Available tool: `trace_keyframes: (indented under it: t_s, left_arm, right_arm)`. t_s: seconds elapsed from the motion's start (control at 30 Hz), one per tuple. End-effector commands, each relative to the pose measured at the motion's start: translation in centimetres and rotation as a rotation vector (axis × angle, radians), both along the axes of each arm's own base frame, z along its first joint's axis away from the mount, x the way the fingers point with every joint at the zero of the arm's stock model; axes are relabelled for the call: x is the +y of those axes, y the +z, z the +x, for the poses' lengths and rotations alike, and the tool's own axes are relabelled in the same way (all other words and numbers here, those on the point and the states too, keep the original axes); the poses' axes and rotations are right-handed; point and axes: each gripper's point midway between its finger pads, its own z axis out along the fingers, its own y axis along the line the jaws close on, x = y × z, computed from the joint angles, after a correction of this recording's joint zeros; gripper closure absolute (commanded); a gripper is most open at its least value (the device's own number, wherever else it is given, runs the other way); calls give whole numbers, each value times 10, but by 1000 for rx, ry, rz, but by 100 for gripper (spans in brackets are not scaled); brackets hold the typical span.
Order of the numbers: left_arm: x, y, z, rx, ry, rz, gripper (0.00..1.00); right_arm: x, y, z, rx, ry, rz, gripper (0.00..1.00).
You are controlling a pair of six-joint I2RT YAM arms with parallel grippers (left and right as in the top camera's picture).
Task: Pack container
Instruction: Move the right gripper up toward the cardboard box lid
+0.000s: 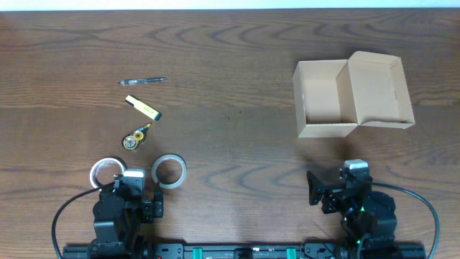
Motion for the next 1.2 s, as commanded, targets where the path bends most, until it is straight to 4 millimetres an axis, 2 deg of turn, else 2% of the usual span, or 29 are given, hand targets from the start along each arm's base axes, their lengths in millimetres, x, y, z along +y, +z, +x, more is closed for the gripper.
trace_keyframes:
  t_s: [0.0,1.03,1.17]
  left_arm:
    - [1,-16,-9,65,5,5,5]
    - [1,-16,-9,65,5,5,5]
    - [1,-16,-9,65,5,5,5]
  right_arm:
    - [-1,0,0,-4,-9,6,1]
    - [-1,0,0,4,-26,35,1]
    - [1,7,1,-4,-29,59,1]
